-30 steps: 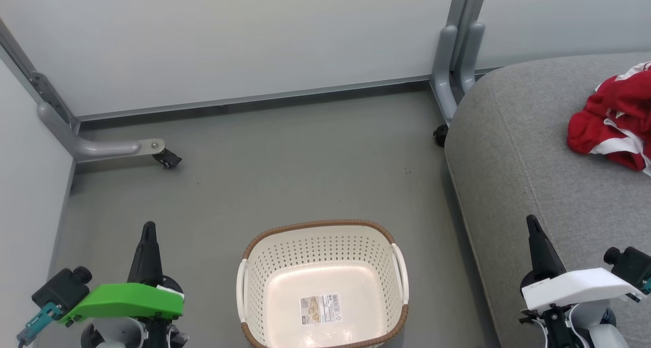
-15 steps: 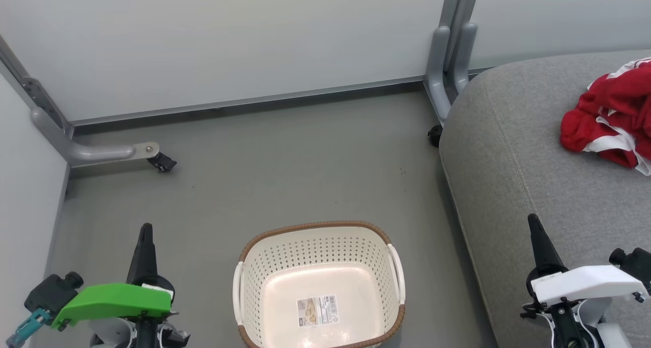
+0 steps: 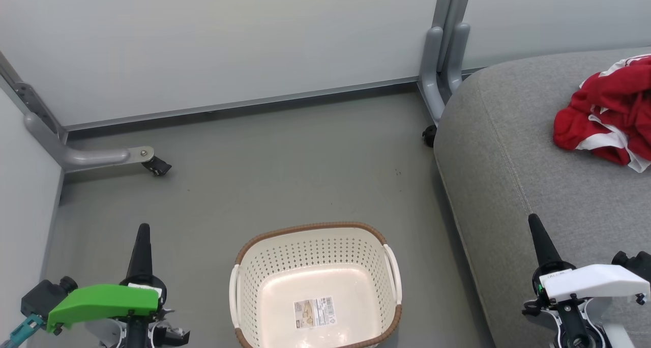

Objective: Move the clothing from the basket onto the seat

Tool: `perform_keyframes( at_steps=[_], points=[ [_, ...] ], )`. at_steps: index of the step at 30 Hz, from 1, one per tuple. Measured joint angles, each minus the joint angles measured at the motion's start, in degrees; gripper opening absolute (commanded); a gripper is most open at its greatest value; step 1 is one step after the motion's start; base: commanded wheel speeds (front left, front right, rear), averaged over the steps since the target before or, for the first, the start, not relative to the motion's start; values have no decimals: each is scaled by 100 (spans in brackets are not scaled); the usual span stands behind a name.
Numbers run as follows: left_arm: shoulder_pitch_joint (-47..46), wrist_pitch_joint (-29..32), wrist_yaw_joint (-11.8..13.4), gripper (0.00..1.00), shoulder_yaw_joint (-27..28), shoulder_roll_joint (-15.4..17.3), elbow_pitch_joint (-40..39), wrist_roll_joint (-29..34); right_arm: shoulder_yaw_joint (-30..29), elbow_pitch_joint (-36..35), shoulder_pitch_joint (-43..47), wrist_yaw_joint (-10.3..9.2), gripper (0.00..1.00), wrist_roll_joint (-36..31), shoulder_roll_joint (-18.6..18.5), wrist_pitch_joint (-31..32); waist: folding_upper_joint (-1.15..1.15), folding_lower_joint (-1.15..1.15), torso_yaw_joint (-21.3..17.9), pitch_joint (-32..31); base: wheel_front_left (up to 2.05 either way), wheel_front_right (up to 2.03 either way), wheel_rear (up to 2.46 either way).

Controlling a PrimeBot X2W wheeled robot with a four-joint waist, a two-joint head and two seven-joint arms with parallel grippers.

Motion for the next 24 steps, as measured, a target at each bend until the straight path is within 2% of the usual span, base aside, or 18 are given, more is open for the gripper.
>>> perform_keyframes(
  at_steps=[24],
  points=[
    [-51,325,-46,0,146,1,-13,-1240,-86,81,-98,0,0,1225,-15,320,0,0,-149,-34,0,0,0]
  ],
)
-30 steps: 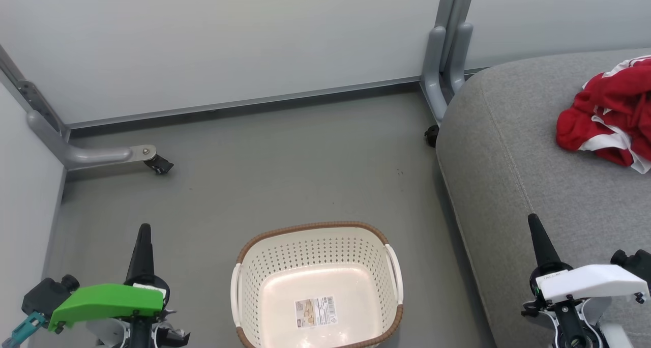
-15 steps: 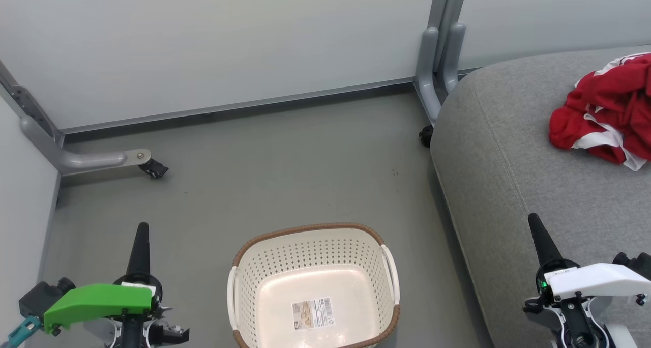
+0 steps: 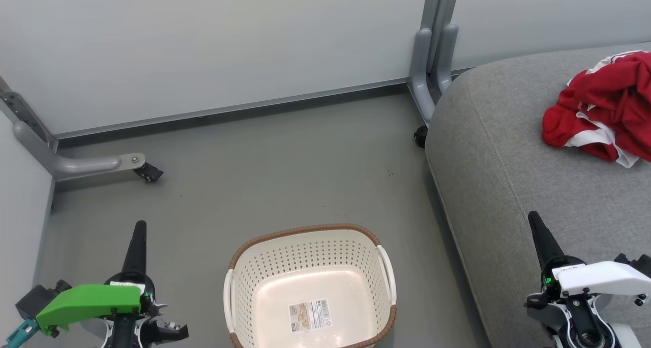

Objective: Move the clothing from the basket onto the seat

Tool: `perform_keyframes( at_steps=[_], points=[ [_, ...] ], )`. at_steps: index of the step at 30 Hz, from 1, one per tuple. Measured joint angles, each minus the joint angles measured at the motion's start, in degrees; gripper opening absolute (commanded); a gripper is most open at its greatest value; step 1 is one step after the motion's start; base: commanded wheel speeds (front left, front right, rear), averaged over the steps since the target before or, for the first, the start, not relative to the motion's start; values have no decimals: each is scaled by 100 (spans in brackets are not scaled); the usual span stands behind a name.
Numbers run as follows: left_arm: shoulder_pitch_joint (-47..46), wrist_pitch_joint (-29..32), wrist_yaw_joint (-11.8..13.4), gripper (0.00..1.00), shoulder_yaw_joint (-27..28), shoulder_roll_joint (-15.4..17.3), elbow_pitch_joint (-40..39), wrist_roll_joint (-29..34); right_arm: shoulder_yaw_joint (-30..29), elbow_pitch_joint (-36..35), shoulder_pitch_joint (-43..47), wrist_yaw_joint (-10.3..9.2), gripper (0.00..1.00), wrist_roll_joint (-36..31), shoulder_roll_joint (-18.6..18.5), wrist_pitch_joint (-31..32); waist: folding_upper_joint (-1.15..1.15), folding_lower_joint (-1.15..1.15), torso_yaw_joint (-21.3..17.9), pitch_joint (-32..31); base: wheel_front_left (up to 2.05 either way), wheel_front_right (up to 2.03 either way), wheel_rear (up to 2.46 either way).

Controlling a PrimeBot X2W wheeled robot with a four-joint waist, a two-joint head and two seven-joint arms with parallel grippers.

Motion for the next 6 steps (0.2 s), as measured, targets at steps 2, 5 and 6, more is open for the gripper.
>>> perform_keyframes(
  at_steps=[2,5,6],
  points=[
    [-1,22,-1,0,9,0,0,-86,-5,3,-2,0,0,91,0,18,0,0,-12,-3,0,0,0],
    [-3,59,-5,0,23,0,-1,-246,-14,11,-6,0,0,233,-1,55,0,0,-31,-7,0,0,0],
    [-4,76,-5,0,26,0,-2,-280,-18,12,-7,0,0,269,-2,68,0,0,-36,-8,0,0,0]
  ],
)
